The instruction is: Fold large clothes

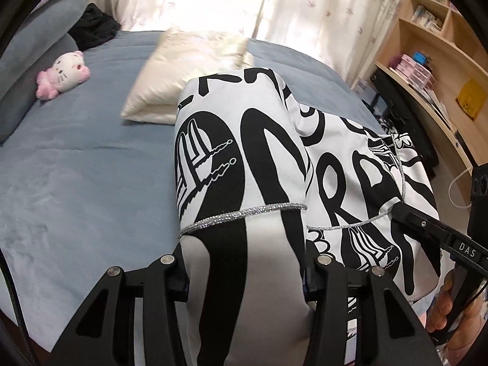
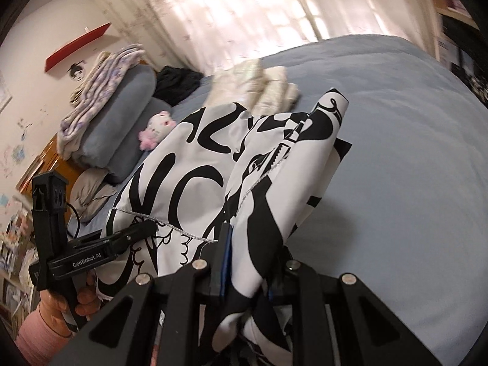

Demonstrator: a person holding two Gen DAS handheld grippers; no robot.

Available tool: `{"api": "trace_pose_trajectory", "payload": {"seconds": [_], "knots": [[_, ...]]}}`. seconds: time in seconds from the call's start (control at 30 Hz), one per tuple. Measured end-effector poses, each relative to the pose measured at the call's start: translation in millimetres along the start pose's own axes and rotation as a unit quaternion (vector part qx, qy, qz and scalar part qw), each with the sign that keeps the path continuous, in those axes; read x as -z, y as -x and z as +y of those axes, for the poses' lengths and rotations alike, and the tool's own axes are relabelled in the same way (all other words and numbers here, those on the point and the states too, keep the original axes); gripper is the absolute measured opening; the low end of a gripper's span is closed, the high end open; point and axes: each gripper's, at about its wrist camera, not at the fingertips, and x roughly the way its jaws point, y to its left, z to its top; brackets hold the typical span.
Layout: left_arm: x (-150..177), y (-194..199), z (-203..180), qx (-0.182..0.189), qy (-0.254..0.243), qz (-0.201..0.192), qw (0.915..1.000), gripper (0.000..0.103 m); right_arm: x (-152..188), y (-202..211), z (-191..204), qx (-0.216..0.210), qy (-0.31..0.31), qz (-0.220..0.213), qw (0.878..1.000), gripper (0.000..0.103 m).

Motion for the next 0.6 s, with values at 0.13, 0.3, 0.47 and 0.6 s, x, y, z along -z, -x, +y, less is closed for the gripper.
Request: {"api": "trace_pose_trajectory", "payload": {"seconds": [0.13, 0.3, 0.47, 0.6], "knots": [[-28, -30, -23, -0.019, -0.008, -0.001, 0.9998, 0.047, -20, -22, 17, -0.006, 0.032, -0.001, 0.999, 0.017], [-60, -65, -61, -0.034, -0.019, 0.001, 0.9992, 0.047, -46, -58, 27, 0.007, 0.080, -0.006, 0.997, 0.017], [-66, -75, -64, -0.040, -0.035, 0.014, 0.9985, 0.047, -72, -91, 16, 0.002, 0.064, 0.012, 0.998, 0.017], [-59, -66, -57, -0.019, -0.012, 0.018, 0.9996, 0.046, -100, -98, 16, -0.009, 0.050, 0.001, 0.999, 0.017]]}}
